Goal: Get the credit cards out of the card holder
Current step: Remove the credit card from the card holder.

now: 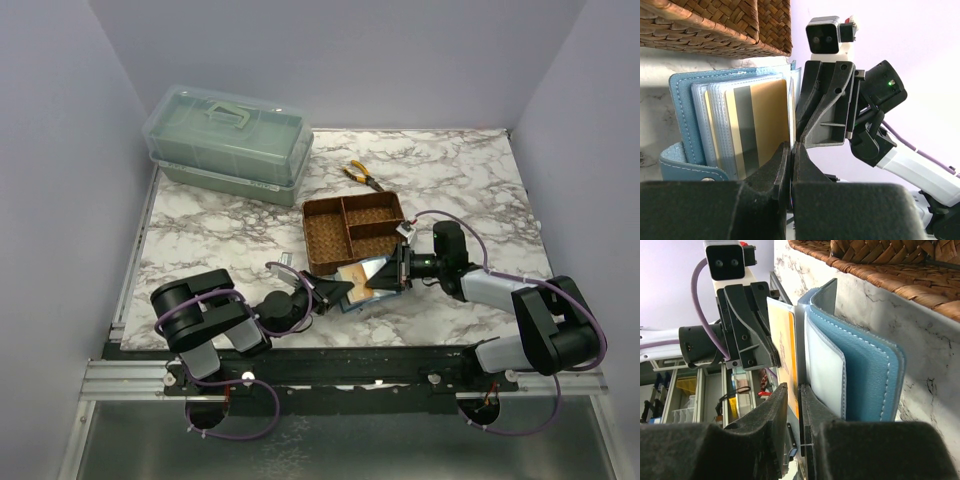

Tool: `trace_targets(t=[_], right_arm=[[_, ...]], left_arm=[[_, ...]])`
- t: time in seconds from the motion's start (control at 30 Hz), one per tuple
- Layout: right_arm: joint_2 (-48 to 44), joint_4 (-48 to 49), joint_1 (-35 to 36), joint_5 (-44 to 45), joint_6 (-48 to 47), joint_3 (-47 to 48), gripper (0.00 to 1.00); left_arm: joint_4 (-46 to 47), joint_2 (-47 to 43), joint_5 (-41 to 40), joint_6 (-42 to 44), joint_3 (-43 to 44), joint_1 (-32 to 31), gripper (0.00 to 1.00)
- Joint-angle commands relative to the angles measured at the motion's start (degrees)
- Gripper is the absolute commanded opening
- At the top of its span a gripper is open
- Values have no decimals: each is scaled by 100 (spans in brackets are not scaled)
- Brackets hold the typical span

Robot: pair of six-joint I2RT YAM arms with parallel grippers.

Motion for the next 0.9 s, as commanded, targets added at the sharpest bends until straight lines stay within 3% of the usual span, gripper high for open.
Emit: trace_targets(t=[0.0,0.13,0.4,0.87], right_arm=[[-31,359,114,-561,160,75,19],[-32,-1,105,-460,-213,183,1],[-55,-210,-531,-504,-540,163,0],[-191,-215,-739,-581,-502,135,0]], left_arm=[[-247,16,464,-3,291,-106,0],[-519,-97,503,44,384,-99,2],[-644,-326,377,-80,145,-104,20],[-724,-597,336,-92,0,-108,20]])
